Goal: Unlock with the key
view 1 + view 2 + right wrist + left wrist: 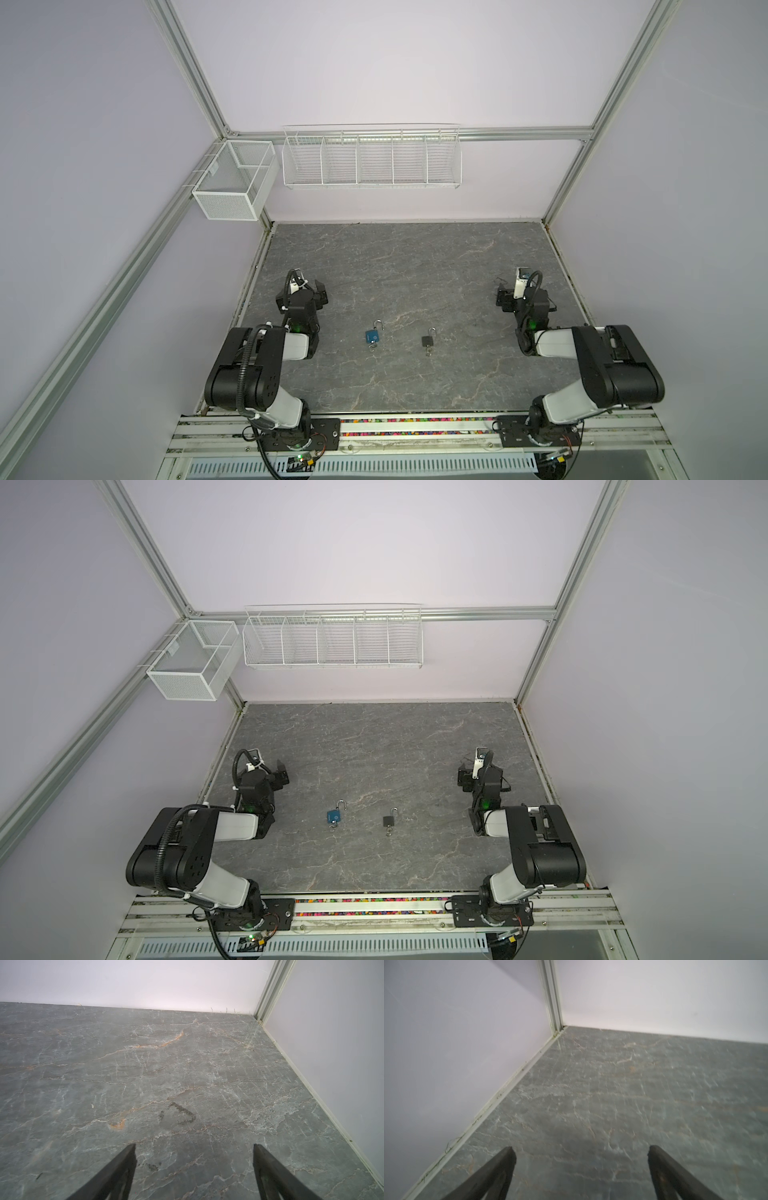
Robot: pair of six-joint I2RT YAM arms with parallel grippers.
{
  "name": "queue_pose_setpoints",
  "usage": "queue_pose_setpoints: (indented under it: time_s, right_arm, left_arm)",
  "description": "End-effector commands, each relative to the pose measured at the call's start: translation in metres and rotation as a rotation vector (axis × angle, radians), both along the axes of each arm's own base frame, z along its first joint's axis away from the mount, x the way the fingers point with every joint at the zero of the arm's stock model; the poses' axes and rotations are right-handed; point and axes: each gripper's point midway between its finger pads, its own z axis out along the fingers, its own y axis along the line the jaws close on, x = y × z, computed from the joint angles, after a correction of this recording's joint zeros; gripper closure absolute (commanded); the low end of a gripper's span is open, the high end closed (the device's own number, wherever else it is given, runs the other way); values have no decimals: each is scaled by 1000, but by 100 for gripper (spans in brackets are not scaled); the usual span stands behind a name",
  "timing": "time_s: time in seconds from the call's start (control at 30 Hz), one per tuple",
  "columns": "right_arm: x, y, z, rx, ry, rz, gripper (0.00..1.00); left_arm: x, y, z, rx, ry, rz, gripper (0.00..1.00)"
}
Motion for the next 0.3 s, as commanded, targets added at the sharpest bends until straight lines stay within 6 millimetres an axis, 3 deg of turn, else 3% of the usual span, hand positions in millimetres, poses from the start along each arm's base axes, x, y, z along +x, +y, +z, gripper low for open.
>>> queue_pose_setpoints:
  time_s: [0.0, 0.27]
  right_arm:
    - [3, 0, 7, -15, -30, 15, 11]
    - [3, 0, 7, -11, -28, 17, 11]
  left_arm:
    - [4, 0, 5, -33, -25, -8, 1]
    - [4, 0, 6, -31, -35, -7, 1]
